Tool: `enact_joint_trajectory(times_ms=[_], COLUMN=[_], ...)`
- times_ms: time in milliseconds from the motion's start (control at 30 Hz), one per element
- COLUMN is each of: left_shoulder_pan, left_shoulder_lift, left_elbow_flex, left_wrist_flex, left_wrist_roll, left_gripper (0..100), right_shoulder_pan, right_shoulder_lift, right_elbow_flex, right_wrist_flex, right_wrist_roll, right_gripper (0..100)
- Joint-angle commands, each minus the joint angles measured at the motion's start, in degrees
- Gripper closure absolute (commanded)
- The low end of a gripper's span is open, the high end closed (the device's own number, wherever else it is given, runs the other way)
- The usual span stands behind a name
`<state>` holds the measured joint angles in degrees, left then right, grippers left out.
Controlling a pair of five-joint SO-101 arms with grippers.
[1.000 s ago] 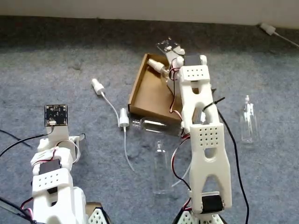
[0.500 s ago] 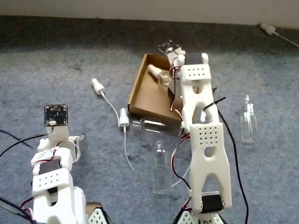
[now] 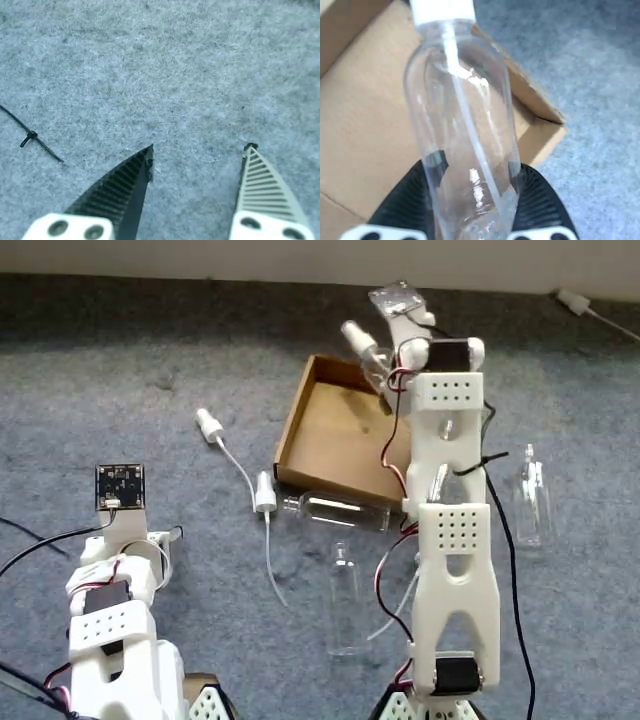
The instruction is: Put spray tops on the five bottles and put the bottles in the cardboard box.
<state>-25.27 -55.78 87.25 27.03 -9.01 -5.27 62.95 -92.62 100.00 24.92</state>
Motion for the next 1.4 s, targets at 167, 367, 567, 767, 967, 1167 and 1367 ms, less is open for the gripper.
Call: enact_joint_trajectory(times_ms=[167, 367, 567, 767, 967, 1167, 1367], left_shoulder_pan=[0.84, 0.84, 0.84, 0.92, 0.92, 1.10, 1.71], left_shoulder_lift=[-0.66, -0.66, -0.66, -0.66, -0.66, -0.66, -0.66], left_elbow_flex=[-0.31, -0.22, -0.22, -0.22, -0.22, -0.22, -0.57], left_wrist_flex=[-1.23, -1.23, -1.23, -1.23, -1.14, -1.05, -1.05], left_wrist_roll=[-0.35, -0.35, -0.35, -0.35, -0.35, -0.35, -0.35], left_gripper=[74, 74, 74, 74, 74, 74, 74], right_shoulder_pan=[8.13, 7.25, 4.53, 2.86, -1.80, -4.97, -4.97], right_shoulder_lift=[-9.54, -14.29, -24.75, -44.62, -69.14, -90.24, -109.23], right_elbow_flex=[-7.60, -7.60, -4.44, 25.01, 50.77, 78.73, 118.81], right_wrist_flex=[1.27, 1.27, 1.45, 1.27, -0.40, -17.80, -50.51], right_wrist_roll=[-8.53, -14.68, -17.76, -18.81, -18.73, -18.90, -24.79], right_gripper=[99.5, 99.5, 99.5, 99.5, 99.5, 99.5, 99.5])
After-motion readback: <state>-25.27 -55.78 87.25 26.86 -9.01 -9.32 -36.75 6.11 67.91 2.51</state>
